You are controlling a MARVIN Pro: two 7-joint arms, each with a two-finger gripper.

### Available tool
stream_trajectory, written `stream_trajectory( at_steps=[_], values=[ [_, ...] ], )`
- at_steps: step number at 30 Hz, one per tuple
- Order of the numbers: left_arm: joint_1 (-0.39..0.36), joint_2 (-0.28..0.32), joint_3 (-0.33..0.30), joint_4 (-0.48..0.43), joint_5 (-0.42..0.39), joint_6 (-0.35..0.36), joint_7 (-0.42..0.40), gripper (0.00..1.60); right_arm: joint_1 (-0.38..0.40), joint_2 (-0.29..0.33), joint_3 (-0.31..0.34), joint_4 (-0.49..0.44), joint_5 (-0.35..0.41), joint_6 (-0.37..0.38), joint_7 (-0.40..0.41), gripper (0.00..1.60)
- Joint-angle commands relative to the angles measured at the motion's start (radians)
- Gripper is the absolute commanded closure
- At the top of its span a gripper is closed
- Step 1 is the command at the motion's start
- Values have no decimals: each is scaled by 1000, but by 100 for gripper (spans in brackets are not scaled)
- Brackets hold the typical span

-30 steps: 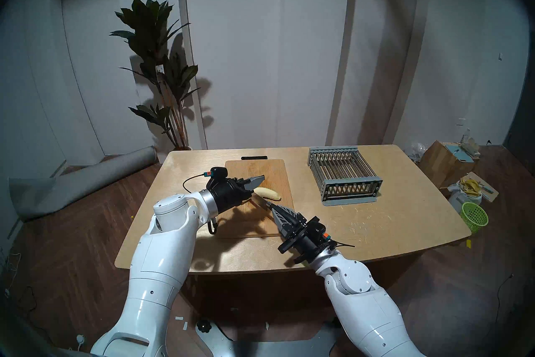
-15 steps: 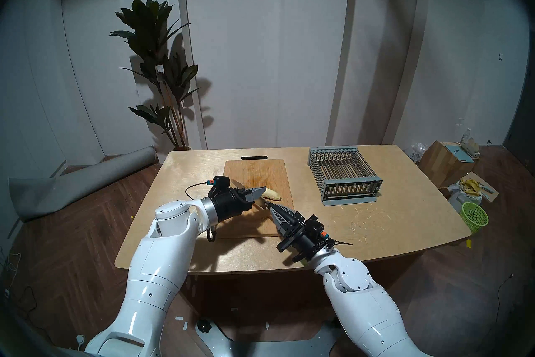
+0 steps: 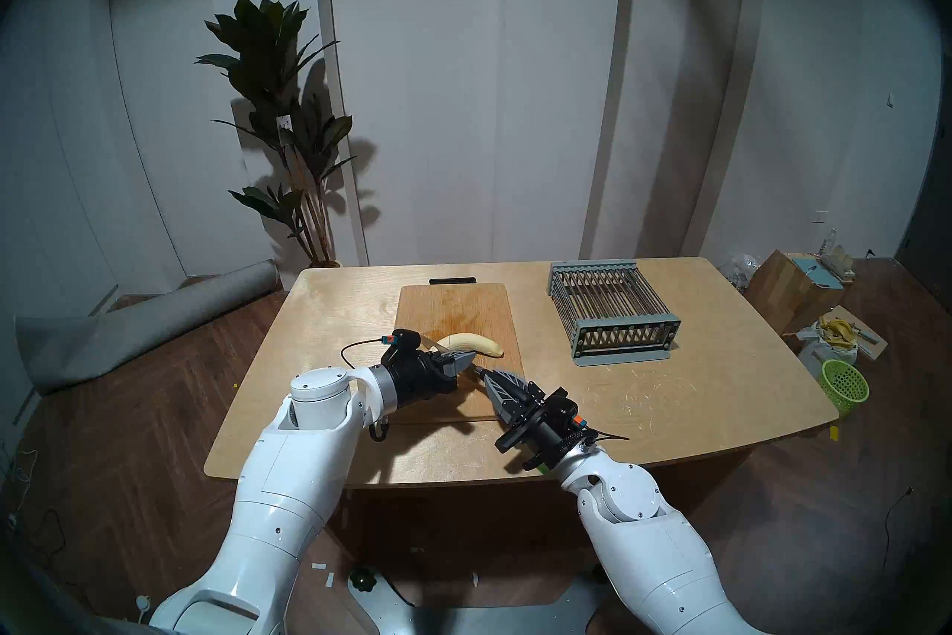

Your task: Cut the banana into four pieces on the cutting board

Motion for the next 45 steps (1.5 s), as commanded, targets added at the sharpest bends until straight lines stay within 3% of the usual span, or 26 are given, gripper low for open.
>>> stream_trajectory(
  at_steps=[1,12,26,34,37,45],
  values=[
    [13,-2,13,24,17,9,22,160,16,-14,5,-52,8,-17,-5,160],
    [69,7,7,1,9,-23,42,160,16,-14,17,-41,10,-5,-18,160],
    [89,31,-11,-27,-3,-25,52,160,32,-29,4,-50,13,0,-11,160],
    [83,19,-36,-43,-25,-23,55,160,30,-50,5,-59,54,50,-14,160],
    [75,2,-79,-61,-63,-5,62,160,24,-55,21,-76,119,127,-11,160],
    [67,11,-99,-106,-76,8,56,160,14,-55,31,-114,166,198,-11,160]
  ],
)
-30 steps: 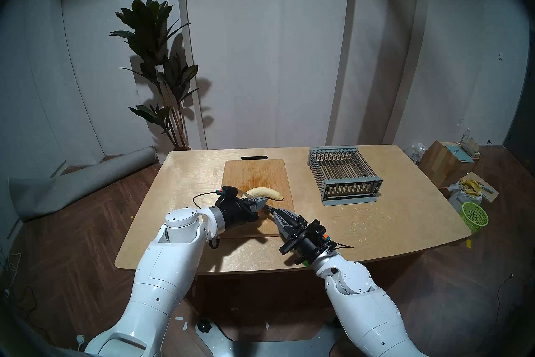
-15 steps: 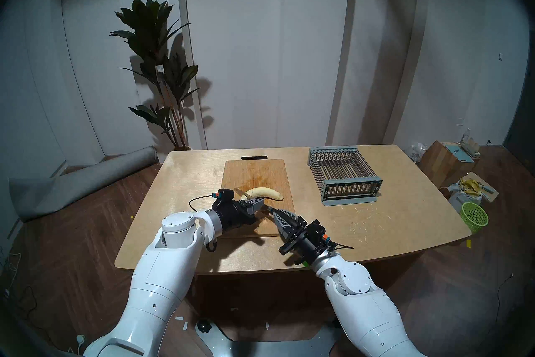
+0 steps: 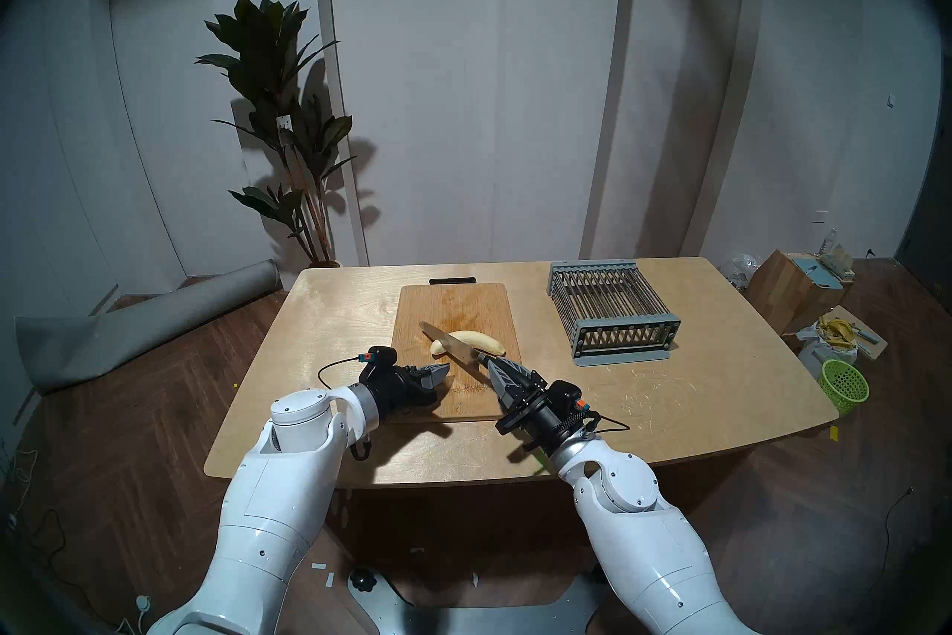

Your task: Cut the banana into four pieces on the cutting board

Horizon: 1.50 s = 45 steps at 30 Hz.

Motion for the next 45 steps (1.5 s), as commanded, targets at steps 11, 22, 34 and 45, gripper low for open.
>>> stream_trajectory(
  at_steps=[11,22,34,45],
  values=[
    [-3,-8,-33,-68,-28,17,-9,160,-12,-8,35,-136,61,52,4,160],
    [-24,-48,-55,-130,-63,38,4,160,-40,24,54,-181,13,13,3,160],
    [-66,-121,-22,-224,-98,87,22,160,-63,24,66,-168,-18,-5,-2,160],
    [-39,-136,66,-245,-72,126,61,160,-71,19,74,-162,-33,-21,-6,160]
  ],
)
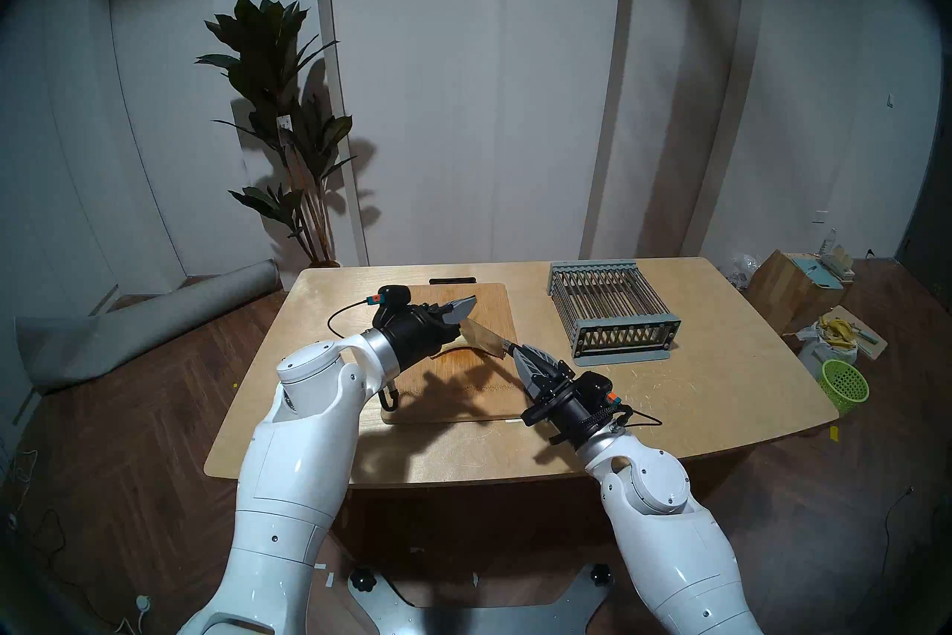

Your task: Cut the banana into four pieces on the cutting board

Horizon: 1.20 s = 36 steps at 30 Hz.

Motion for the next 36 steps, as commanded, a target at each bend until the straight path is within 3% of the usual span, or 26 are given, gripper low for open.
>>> stream_trajectory(
  at_steps=[1,13,32,36],
  values=[
    [15,-19,53,-20,19,-6,4,160,7,-11,1,-17,7,-23,1,160],
    [30,-15,86,21,44,-37,6,160,13,-16,-9,1,3,-28,7,160],
    [-16,-6,91,68,95,-53,11,160,22,-16,-27,15,1,-27,4,160],
    [-52,-3,90,116,116,-74,14,160,25,-14,-29,17,0,-28,4,160]
  ],
)
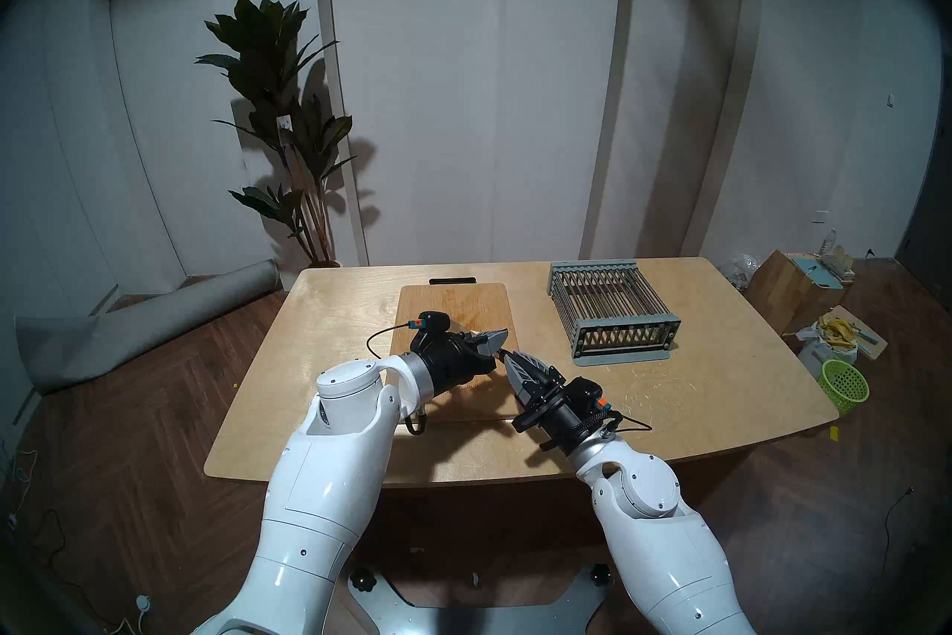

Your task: Cut the banana into four pieces on the cutting board

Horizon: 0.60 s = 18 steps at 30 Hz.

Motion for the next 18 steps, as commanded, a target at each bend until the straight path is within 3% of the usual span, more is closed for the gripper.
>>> stream_trajectory(
  at_steps=[1,6,11,18],
  values=[
    [-76,5,1,53,23,-36,2,160,16,-5,1,-20,-2,-12,-2,160],
    [-146,-4,-29,108,47,-31,32,160,19,-1,0,-19,-3,-11,-3,160],
    [-185,7,-13,170,70,-32,31,160,20,-1,1,-19,-3,-12,-7,160],
    [-166,25,18,243,98,-77,7,160,20,-1,4,-14,-3,-11,-14,160]
  ],
)
